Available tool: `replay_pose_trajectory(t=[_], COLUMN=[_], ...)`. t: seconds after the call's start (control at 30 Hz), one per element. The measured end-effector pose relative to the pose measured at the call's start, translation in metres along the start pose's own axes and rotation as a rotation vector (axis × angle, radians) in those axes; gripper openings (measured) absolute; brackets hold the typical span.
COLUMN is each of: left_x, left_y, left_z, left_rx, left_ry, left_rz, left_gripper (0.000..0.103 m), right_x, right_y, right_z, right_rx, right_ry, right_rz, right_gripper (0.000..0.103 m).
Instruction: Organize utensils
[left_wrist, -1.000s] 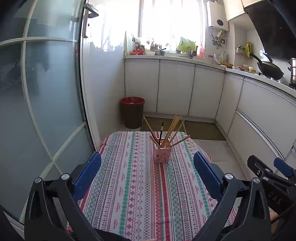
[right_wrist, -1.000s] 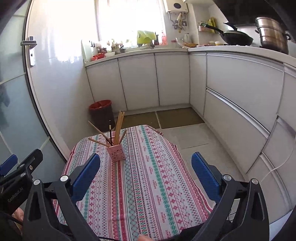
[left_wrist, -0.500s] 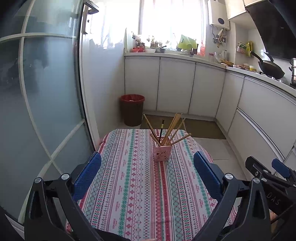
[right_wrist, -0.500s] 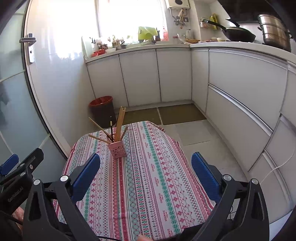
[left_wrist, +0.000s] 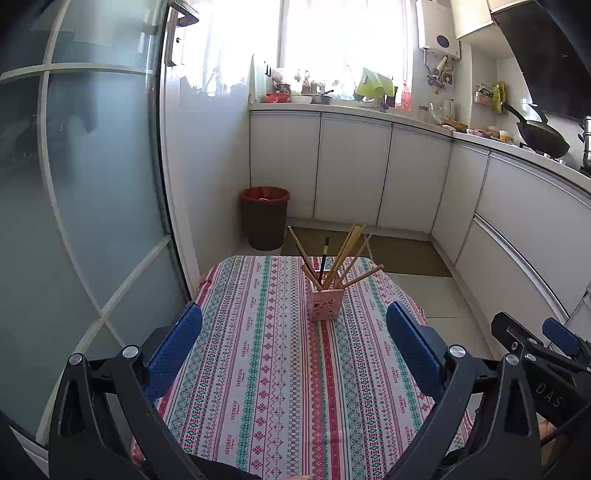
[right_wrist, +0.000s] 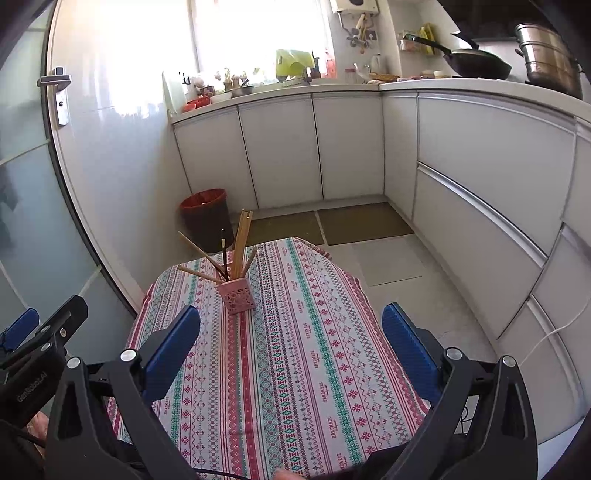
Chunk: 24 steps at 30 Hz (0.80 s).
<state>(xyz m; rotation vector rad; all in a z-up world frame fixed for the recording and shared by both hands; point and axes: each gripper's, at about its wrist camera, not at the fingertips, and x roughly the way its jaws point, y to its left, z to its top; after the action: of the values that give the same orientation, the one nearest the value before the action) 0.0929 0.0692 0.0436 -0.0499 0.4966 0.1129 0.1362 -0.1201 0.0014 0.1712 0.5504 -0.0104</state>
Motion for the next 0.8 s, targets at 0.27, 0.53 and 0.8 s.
replay_pose_trajectory(t=[0.27,0.53,0.8], left_x=[0.0005,0.0006,0.0006], left_y=[0.0002,0.0009,0.0012], left_z=[-0.0004,-0.0003,-0.0001], left_rx=[-0.001,-0.002,-0.002], left_ry=[0.002,0.002,0.002], left_rz=[0.002,0.001,0.001], left_gripper=[0.096,0.096,0.096], right_x=[0.0012,0.0026,0.0016], right_y=[-0.0002,0.0003,0.0005], right_z=[-0.0004,-0.0013,-0.0016], right_rx=[0.0,0.001,-0.001], right_ry=[0.008,0.017,0.017], right_rz=[0.005,0.008,0.011], right_gripper=[0.096,0.096,0.096])
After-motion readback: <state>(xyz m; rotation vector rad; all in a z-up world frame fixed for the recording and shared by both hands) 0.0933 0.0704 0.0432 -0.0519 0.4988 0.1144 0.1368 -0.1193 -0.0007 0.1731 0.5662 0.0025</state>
